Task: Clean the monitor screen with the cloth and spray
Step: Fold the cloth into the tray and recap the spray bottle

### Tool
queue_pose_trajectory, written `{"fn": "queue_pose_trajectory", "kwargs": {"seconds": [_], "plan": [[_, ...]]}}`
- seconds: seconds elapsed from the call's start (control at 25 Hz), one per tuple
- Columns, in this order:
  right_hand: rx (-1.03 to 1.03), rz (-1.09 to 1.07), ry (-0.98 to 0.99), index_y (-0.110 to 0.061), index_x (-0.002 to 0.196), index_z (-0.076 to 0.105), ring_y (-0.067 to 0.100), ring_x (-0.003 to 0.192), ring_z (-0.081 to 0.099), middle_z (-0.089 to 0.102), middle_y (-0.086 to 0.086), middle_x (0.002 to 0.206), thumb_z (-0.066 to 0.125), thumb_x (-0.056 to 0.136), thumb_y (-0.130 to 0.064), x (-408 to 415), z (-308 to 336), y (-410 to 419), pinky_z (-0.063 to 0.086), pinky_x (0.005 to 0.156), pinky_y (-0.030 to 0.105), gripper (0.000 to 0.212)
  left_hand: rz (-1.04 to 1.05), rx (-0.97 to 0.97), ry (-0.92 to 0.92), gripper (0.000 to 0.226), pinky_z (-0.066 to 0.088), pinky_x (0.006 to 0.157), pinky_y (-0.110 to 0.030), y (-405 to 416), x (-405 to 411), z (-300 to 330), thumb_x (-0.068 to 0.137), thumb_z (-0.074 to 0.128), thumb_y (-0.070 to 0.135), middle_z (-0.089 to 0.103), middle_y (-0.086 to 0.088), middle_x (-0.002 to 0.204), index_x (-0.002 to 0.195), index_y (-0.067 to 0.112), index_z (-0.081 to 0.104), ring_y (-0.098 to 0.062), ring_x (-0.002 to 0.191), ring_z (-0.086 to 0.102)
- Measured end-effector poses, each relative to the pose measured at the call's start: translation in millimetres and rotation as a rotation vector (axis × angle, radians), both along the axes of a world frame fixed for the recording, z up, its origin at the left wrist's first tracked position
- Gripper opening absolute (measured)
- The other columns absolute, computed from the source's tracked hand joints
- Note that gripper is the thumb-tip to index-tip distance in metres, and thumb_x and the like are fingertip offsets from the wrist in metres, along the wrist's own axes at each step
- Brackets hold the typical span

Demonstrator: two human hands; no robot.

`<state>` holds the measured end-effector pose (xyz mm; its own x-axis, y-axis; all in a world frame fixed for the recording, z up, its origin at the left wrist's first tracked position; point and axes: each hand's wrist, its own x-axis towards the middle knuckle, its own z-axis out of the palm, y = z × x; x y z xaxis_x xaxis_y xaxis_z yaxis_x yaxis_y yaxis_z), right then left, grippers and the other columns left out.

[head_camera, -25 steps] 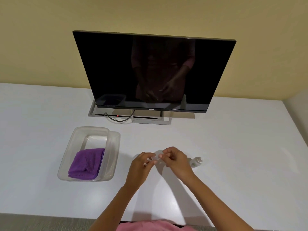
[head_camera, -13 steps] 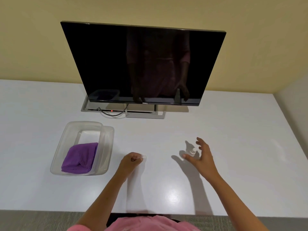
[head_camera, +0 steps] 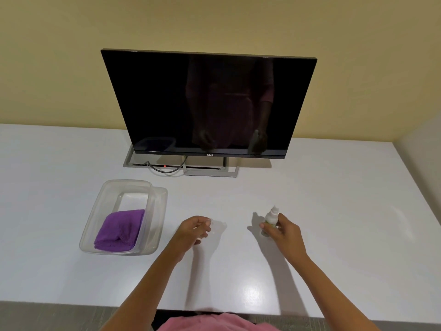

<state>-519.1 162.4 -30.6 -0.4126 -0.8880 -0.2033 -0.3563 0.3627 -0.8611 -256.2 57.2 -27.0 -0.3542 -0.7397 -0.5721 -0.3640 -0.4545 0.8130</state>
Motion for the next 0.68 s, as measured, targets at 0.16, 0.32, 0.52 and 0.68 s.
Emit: {"fn": "queue_pose_trajectory", "kwargs": {"seconds": [0.16,0.32,0.52,0.68], "plan": [[-0.063,0.319,0.165,-0.036,0.102,0.058,0.005,0.065,0.052,0.053,-0.012,0.078,0.066,0.088,-0.037,17,38,5,0.039,0.06,0.012,0.016,-0.067,-0.124,0.101,0.015,0.044,0.061,-0.014,1,-6,37,0.086,0.06,0.037,0.07,0.01,0.088,0.096,0.033,0.07,-0.003,0.074,0.063],[-0.122,0.499,0.364,-0.034,0.111,0.057,0.009,0.067,0.049,0.047,-0.013,0.077,0.062,0.089,-0.043,33,77,7,0.04,0.058,0.02,0.025,-0.126,-0.243,0.175,0.014,0.044,0.062,-0.013,-1,-11,69,0.084,0.063,0.033,0.069,0.013,0.087,0.096,0.036,0.07,-0.003,0.072,0.058],[-0.163,0.474,0.448,-0.032,0.108,0.06,0.012,0.064,0.048,0.046,-0.009,0.075,0.064,0.087,-0.039,39,116,1,0.044,0.058,0.029,0.022,-0.23,-0.408,0.141,0.021,0.045,0.075,-0.013,-7,-10,97,0.089,0.065,0.019,0.062,0.018,0.089,0.094,0.039,0.07,0.0,0.075,0.056],[-0.163,0.499,0.501,-0.036,0.108,0.06,0.011,0.063,0.048,0.045,-0.009,0.075,0.065,0.085,-0.04,43,132,1,0.045,0.056,0.03,0.024,-0.296,-0.481,0.11,0.018,0.044,0.073,-0.012,-7,-6,117,0.089,0.065,0.02,0.061,0.018,0.088,0.096,0.035,0.071,-0.001,0.078,0.053]]}}
